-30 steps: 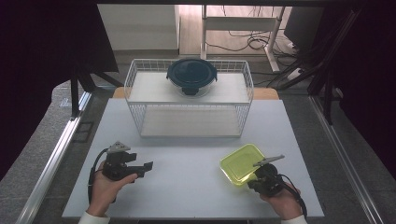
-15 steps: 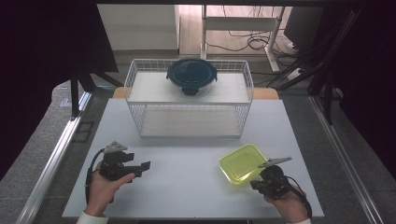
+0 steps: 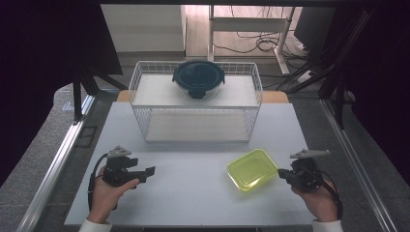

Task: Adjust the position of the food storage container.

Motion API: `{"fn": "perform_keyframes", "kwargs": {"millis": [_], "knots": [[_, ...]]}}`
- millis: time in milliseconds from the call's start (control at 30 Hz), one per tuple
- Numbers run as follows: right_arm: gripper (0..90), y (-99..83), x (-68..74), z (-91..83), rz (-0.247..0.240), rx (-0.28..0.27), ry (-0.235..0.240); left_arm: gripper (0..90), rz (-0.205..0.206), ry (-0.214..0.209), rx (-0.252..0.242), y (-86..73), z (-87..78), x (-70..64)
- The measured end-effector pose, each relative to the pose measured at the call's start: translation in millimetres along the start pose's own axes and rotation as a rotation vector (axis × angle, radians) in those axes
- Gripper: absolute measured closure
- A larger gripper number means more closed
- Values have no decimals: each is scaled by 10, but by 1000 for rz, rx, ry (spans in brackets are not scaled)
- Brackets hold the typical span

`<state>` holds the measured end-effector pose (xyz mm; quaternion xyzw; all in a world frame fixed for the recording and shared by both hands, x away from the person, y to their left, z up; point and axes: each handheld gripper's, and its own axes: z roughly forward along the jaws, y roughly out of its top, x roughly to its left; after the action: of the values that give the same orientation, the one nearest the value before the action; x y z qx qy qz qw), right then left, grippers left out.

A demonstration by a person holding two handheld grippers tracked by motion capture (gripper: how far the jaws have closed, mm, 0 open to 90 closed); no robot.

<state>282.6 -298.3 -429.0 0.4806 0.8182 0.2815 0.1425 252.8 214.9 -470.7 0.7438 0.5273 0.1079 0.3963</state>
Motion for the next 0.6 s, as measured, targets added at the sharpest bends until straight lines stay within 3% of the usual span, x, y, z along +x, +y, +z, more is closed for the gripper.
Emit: {"fn": "perform_keyframes", "kwargs": {"millis": [133, 300, 500, 600], "knots": [[885, 126, -47, 110, -19, 6, -21, 212, -5, 5, -5, -2, -26, 25], [885, 289, -160, 226, 4, -30, -63, 211, -6, 1, -16, -15, -51, 34], [885, 380, -312, 430, 5, 3, -118, 211, -4, 8, -12, -19, -41, 42], [885, 381, -327, 545, -17, 36, -117, 212, -11, 10, -2, -28, -19, 51]]}}
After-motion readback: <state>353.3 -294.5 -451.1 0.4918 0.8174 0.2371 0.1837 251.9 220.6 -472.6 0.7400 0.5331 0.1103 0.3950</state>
